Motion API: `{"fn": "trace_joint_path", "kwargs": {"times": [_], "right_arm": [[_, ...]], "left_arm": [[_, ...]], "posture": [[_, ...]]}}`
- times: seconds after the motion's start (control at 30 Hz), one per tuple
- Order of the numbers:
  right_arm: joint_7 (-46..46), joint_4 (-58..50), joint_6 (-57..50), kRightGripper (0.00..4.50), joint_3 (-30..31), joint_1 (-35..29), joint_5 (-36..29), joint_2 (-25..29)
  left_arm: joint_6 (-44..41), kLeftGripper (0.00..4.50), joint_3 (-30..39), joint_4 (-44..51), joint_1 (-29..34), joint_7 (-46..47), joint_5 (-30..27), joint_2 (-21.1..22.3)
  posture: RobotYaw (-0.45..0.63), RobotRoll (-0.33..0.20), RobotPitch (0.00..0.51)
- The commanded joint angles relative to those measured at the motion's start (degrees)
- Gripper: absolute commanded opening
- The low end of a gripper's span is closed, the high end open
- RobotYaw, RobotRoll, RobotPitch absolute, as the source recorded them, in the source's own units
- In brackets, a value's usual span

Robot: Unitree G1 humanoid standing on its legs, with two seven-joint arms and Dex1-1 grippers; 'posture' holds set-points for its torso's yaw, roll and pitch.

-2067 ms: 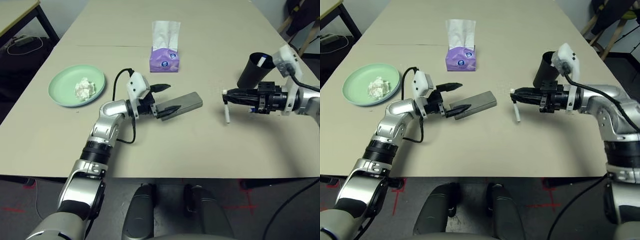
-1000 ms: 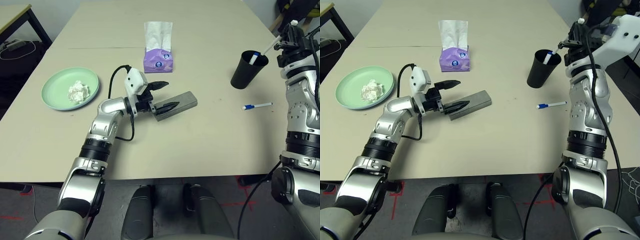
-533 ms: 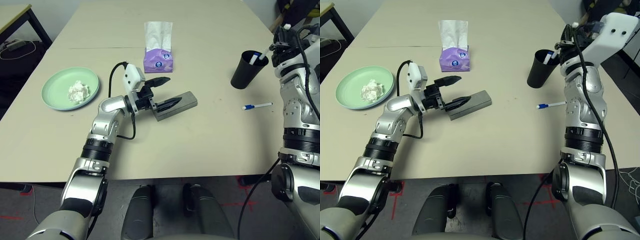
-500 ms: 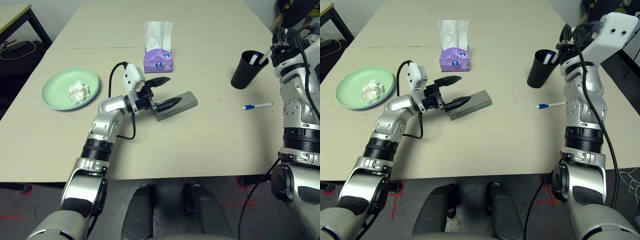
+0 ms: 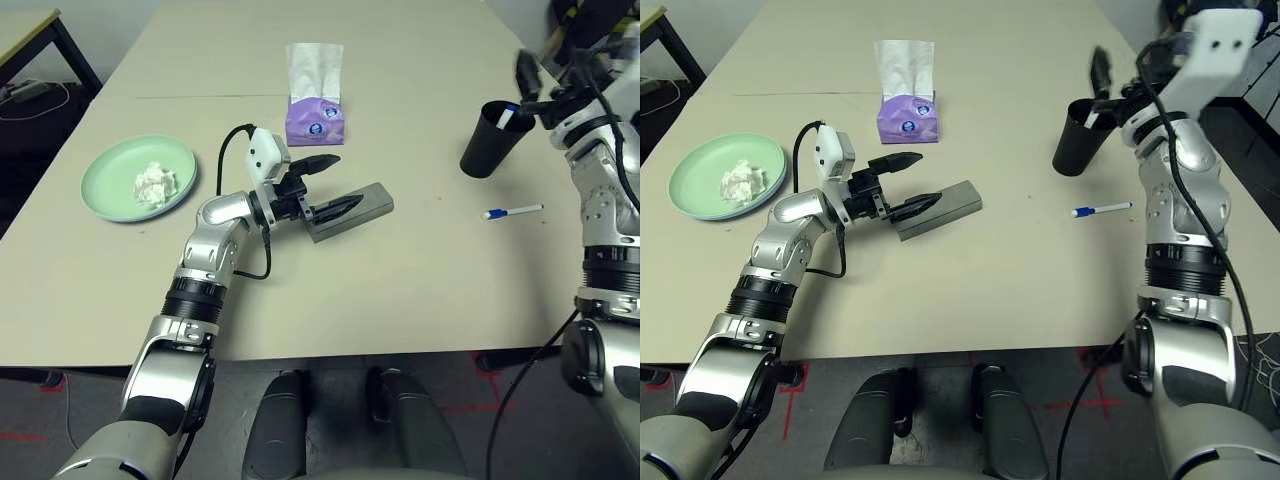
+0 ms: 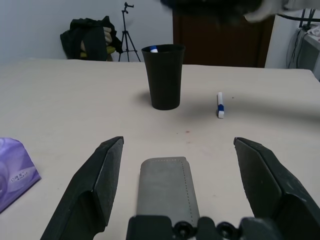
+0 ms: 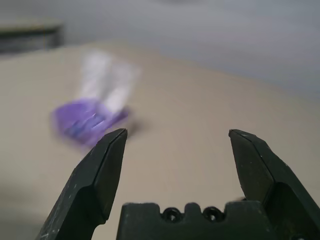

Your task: Organize and tidy the items on the table.

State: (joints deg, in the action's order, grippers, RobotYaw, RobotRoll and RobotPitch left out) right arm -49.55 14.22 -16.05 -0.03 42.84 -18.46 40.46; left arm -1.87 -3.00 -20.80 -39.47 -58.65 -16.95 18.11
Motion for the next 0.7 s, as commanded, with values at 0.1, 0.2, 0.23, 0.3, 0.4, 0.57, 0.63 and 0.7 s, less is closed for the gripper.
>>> {"fn": "trace_joint_path", "kwargs": {"times": [0.1,0.2,0.23,0.3,0.4,0.57,0.63,0.7], "right_arm": [[-22.9,16.5,14.1,4.47,14.0,4.1,14.6,9.7],[-27.9,26.1,20.3,4.47,19.5,10.8,22.2,10.9],[-29.3,29.1,23.5,4.47,21.2,13.0,24.7,11.0],[-32.7,33.4,28.4,4.47,23.6,16.1,28.0,10.8],[-34.1,40.1,35.9,4.47,27.3,21.4,34.4,9.9],[-33.2,48.5,43.3,4.47,32.6,27.2,43.8,8.4],[-32.3,50.9,44.9,4.47,33.9,28.3,46.7,7.8],[-31.3,52.7,45.6,4.47,34.0,28.9,47.9,7.1]], "left_arm": [[0.4,4.5,-0.3,1.4,1.5,0.6,0.3,0.0],[0.1,4.5,0.0,2.6,2.5,1.1,0.3,0.5],[-0.1,4.5,0.1,3.0,2.8,1.2,0.2,0.6],[-0.3,4.5,0.1,3.7,3.4,1.5,0.1,0.8],[-0.7,4.5,0.0,4.7,4.0,2.0,0.1,0.8],[-1.1,4.5,-0.1,6.0,4.9,2.5,0.1,1.0],[-1.2,4.5,-0.1,6.5,5.2,2.7,0.1,1.0],[-1.4,4.5,-0.1,7.1,5.7,2.9,0.1,1.1]], "posture": [[0.06,0.0,0.179],[0.08,0.0,0.186],[0.08,0.0,0.188],[0.09,0.0,0.191],[0.1,0.0,0.195],[0.11,0.0,0.199],[0.12,0.0,0.201],[0.12,0.0,0.203]]}}
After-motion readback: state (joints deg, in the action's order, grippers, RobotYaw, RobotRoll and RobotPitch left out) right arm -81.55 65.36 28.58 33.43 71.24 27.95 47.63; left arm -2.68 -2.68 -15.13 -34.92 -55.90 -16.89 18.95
